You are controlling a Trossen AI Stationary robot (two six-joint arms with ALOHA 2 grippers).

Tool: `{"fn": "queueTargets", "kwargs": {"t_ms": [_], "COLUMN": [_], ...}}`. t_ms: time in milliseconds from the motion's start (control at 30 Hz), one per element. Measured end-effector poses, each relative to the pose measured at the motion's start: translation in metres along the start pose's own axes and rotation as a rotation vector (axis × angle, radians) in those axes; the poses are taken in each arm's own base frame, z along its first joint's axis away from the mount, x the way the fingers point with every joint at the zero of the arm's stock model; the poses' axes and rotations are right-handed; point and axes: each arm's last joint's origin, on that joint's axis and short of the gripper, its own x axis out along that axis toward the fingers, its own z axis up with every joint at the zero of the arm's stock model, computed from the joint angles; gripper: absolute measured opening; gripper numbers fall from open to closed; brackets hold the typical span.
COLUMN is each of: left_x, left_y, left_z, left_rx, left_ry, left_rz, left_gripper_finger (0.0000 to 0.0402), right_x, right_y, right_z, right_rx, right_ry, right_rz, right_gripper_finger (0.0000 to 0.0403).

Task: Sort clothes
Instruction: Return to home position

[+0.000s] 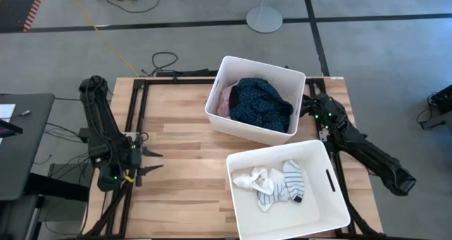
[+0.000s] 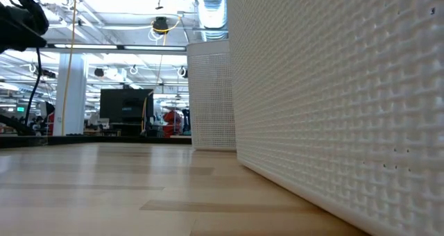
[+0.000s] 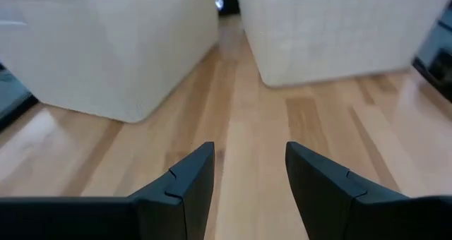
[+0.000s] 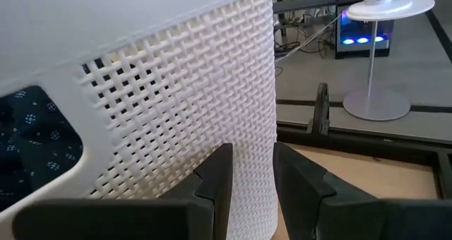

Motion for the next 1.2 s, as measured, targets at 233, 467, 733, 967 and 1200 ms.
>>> {"fn": "queueTargets", "kwargs": {"t_ms": [233, 467, 733, 967, 1200], "left_x": [-0.0002, -0.0004, -0.0004, -0.0004, -0.0004], "left_y": [-0.0019, -0.0029, -0.0029, -0.0029, -0.0029], "left_z": [-0.0027, -0.004, -0.004, -0.004, -0.004], "left_rx": [0.013, 0.013, 0.013, 0.013, 0.013], "left_ry": [0.092, 0.137, 0.137, 0.137, 0.136], "left_rz": [-0.068, -0.102, -0.102, -0.101, -0.101], "left_gripper_finger": [0.0169, 0.0169, 0.0169, 0.0169, 0.0169], "right_x": [0.0, 0.0, 0.0, 0.0, 0.0], "right_y": [-0.0001, -0.0001, -0.0002, -0.0002, -0.0002], "right_z": [0.0, 0.0, 0.0, 0.0, 0.0], "right_rx": [0.0, 0.0, 0.0, 0.0, 0.001], "right_ry": [0.0, 0.0, -0.001, -0.001, -0.001], "right_rz": [-0.001, -0.001, -0.004, -0.004, -0.004], "right_gripper_finger": [0.012, 0.012, 0.012, 0.012, 0.012]}}
